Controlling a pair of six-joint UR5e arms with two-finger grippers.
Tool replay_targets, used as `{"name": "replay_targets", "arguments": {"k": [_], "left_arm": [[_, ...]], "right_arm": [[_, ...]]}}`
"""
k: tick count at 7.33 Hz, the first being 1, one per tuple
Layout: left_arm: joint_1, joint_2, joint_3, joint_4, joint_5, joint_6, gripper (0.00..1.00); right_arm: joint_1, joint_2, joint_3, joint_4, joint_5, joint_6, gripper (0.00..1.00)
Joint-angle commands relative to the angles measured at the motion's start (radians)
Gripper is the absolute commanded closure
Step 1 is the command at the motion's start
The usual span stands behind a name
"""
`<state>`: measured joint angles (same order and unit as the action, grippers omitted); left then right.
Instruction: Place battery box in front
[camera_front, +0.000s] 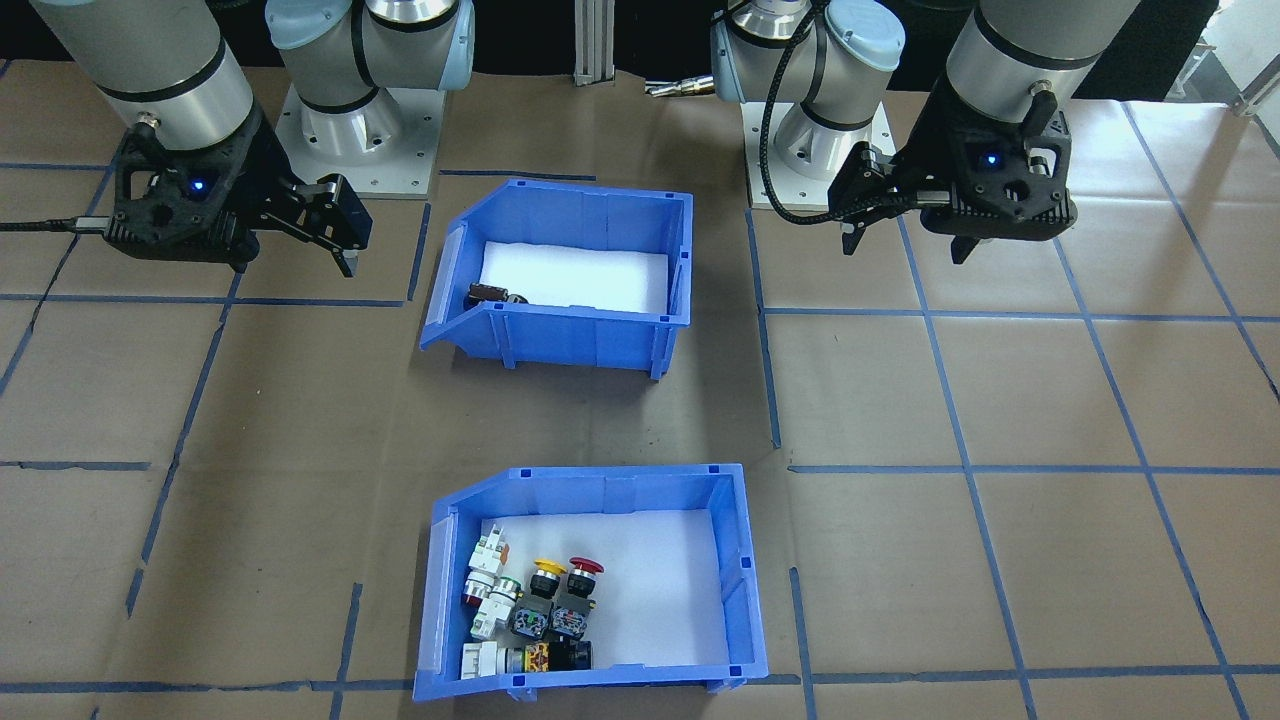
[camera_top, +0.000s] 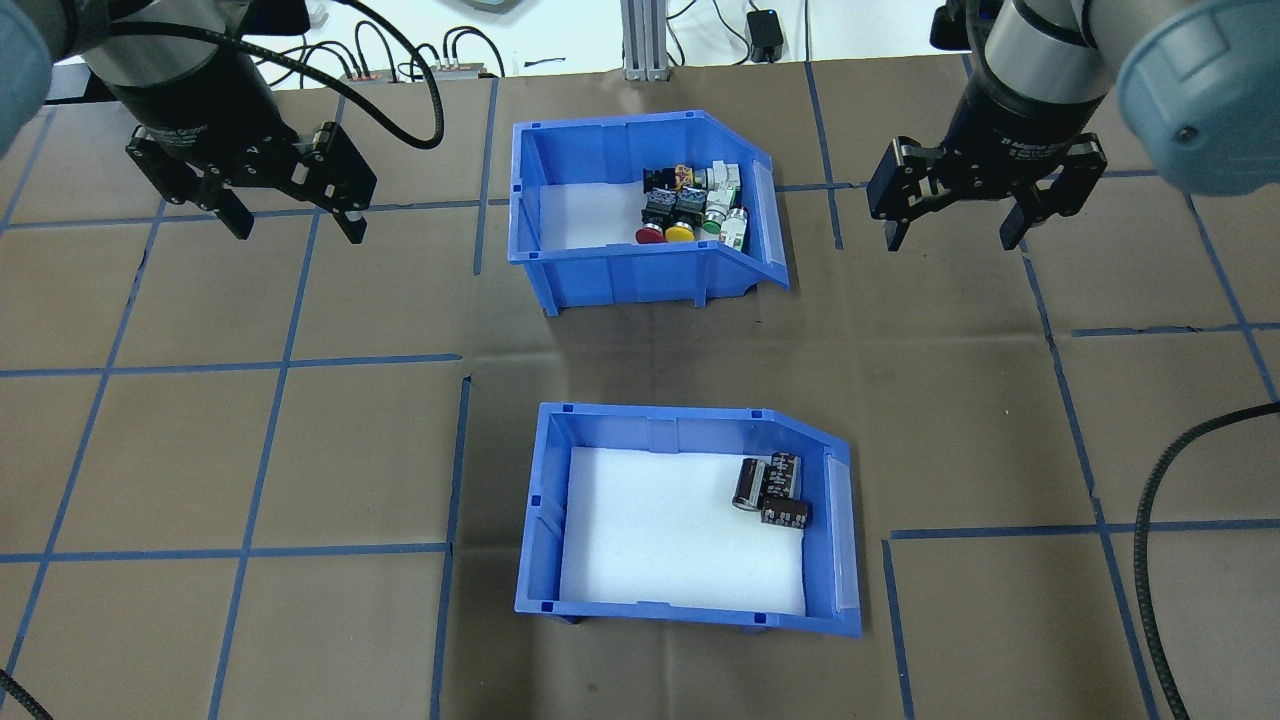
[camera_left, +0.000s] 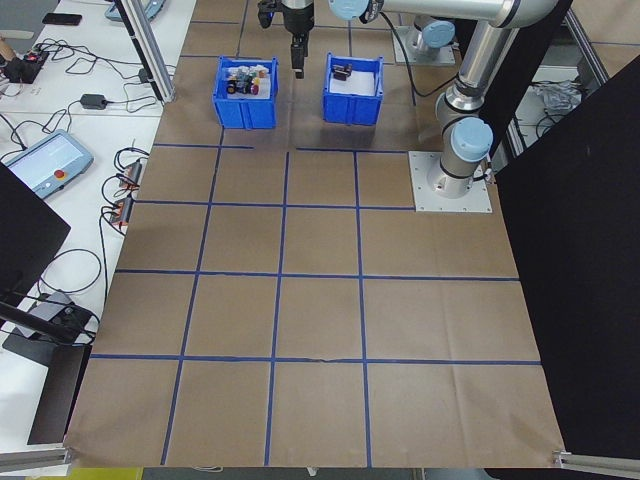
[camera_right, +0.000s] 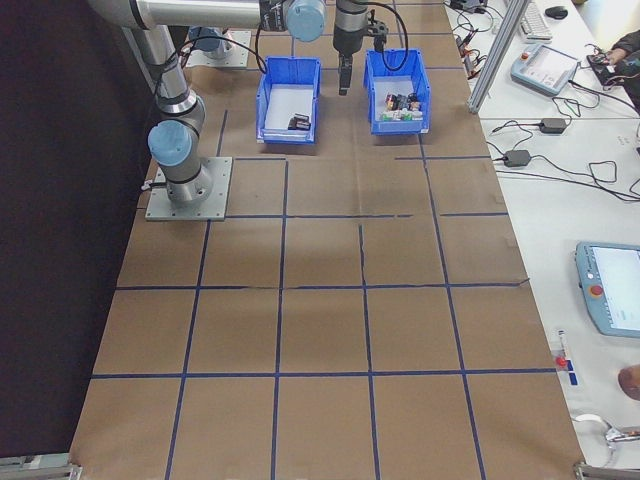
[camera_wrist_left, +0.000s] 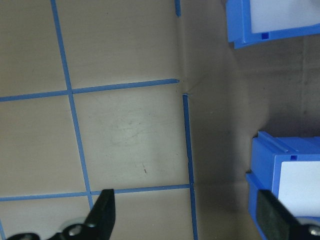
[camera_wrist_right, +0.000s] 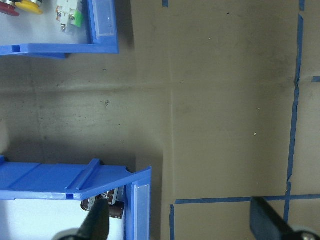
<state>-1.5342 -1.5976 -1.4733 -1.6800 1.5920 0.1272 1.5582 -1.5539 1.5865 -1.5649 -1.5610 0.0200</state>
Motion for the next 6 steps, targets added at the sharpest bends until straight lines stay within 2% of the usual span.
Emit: {"name": "replay_targets", "arguments": {"k": [1,6], "left_arm": [[0.0,-0.013,-0.001,0.003,-0.003,-0.001,0.0],[0.008,-0.044,-0.009,0.016,-0.012,-0.021,0.0]], "right_arm": [[0.002,0.0,0.0,0.0,0.001,0.0,0.0],[0.002,0.002,0.0,-0.007,0.002,-0.018,0.0]]}}
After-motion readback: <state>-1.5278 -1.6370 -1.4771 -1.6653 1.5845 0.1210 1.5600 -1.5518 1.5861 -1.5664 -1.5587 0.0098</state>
